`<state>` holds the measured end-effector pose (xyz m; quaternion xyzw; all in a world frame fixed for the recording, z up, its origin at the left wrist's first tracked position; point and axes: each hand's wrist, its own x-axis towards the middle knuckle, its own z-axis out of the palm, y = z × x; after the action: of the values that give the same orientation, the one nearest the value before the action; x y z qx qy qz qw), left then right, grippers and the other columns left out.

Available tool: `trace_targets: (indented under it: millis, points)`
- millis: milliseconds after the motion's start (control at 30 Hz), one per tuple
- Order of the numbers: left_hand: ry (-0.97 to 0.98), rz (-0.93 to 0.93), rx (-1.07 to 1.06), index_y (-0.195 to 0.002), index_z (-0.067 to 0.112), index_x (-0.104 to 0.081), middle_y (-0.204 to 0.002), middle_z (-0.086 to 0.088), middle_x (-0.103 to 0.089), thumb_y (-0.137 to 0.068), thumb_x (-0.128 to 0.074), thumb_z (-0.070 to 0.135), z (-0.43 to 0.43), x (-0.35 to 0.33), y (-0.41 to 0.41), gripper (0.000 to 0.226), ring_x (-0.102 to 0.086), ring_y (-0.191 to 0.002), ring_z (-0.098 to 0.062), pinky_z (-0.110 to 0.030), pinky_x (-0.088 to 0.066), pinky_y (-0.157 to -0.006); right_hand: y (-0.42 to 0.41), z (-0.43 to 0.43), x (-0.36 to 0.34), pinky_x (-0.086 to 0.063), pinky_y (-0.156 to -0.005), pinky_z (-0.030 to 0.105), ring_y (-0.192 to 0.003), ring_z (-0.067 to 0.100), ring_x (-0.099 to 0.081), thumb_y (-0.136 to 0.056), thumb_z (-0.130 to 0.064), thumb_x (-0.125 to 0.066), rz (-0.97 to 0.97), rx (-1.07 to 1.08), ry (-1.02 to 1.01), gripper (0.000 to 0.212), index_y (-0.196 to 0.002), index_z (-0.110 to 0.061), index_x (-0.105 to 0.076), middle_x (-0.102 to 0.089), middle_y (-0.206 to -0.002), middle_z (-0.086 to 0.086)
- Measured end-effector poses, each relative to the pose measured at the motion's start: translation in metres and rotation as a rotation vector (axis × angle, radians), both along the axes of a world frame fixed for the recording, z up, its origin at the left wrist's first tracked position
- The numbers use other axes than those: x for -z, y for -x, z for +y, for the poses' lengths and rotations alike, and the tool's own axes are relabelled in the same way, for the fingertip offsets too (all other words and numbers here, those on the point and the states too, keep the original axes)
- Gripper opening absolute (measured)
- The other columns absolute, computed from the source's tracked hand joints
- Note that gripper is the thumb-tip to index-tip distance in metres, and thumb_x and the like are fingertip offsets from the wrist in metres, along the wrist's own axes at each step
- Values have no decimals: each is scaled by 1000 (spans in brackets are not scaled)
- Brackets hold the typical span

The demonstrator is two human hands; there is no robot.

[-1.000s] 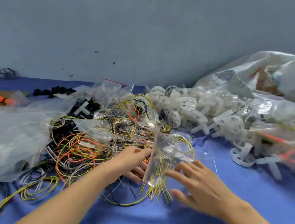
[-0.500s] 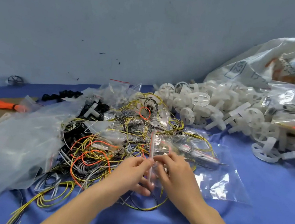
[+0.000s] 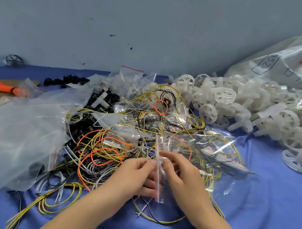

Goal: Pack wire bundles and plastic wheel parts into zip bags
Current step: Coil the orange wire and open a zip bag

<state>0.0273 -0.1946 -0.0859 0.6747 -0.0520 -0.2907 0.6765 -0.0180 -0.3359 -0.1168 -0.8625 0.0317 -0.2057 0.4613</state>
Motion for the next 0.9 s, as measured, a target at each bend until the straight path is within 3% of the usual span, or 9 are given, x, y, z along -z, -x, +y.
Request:
trace_targets:
  millis: [233, 433, 700, 900]
  points:
    - [12, 39, 65, -104, 2, -66, -88, -15, -73, -101, -49, 19, 0, 3, -10, 24, -71, -80, -28, -31, -58, -62, 6, 0, -2, -45, -74, 11, -87, -2, -62, -99, -23, -56, 7, -8, -26, 21, -112, -35, -67, -66, -102, -24]
    - [13, -1, 133, -102, 0, -69, -93, -16, -73, -98, -57, 20, 4, 5, -12, 24, -69, -79, -19, -25, -57, -64, 5, 2, -4, -43, -73, 9, -87, -2, -62, -97, -24, -56, 35, -14, -92, 21, -114, -30, -68, -67, -102, -18]
    - [10, -36, 129, -97, 3, -71, -84, -10, -71, -89, -67, 29, 5, 10, -12, 28, -67, -77, -13, -24, -56, -65, 9, 3, -4, -46, -77, 14, -85, 4, -63, -96, -28, -59, 58, -94, -168, 22, -116, -32, -67, -66, -101, -17]
    - [57, -35, 145, -92, 8, -72, -85, -10, -69, -93, -63, 25, 8, 11, -14, 19, -66, -76, -13, -23, -56, -65, 9, 0, -4, -40, -73, 9, -76, 1, -57, -87, -31, -71, 115, -182, -126, 40, -126, -36, -61, -54, -90, -13]
